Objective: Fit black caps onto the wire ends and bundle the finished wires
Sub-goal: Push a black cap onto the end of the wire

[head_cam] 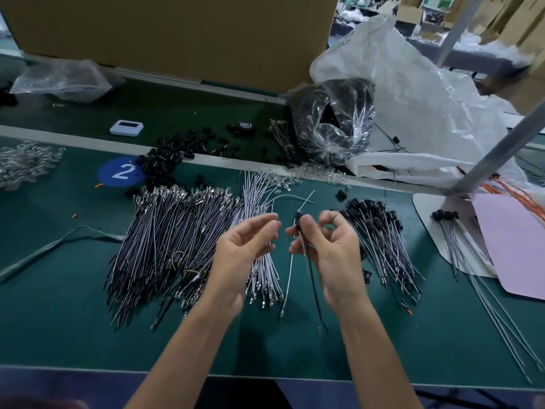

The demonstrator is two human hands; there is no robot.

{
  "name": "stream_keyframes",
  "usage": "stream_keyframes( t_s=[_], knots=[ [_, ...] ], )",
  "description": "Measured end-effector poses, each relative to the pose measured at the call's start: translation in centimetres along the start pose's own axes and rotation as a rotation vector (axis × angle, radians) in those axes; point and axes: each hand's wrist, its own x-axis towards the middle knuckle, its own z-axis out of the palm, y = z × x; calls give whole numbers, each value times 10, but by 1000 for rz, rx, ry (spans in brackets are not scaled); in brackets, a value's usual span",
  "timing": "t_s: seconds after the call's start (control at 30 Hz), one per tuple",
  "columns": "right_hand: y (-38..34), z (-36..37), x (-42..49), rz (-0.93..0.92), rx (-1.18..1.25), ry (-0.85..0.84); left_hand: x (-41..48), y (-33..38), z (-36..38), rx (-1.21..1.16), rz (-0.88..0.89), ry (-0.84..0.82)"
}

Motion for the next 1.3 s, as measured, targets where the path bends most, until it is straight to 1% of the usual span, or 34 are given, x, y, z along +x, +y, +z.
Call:
stream_keyframes(
  t_s=[0.03, 0.1, 0.23, 0.4, 0.57, 0.8, 0.97, 1.1, 1.17, 1.3],
  knots=[
    [3, 2, -1, 12, 12, -7, 2, 1, 2, 46, 13, -43],
    [8, 6, -1, 21, 35, -24, 3, 2, 6, 48, 25, -81],
    [16, 11, 0, 29, 61, -27, 6, 0, 6, -27, 37, -60],
    [24, 12, 3, 43, -126, -59, 11, 3, 2, -86, 103, -21],
    [25, 8, 3, 10, -229, -135, 13, 8, -2, -37, 133, -31],
    [30, 13, -3, -58, -209, -53, 9, 6, 3, -4, 149, -42],
    [30, 11, -5, -92, -223, -25, 5, 4, 3, 41, 140, -43],
    [27, 12, -7, -74, -220, -10, 5, 4, 2, 102, 149, -48],
    [26, 12, -8, -48, -209, 7, 4, 7, 3, 76, 161, -23],
    [23, 13, -9, -33, -227, -22, 3, 18, 4, -27, 166, 3]
  ],
)
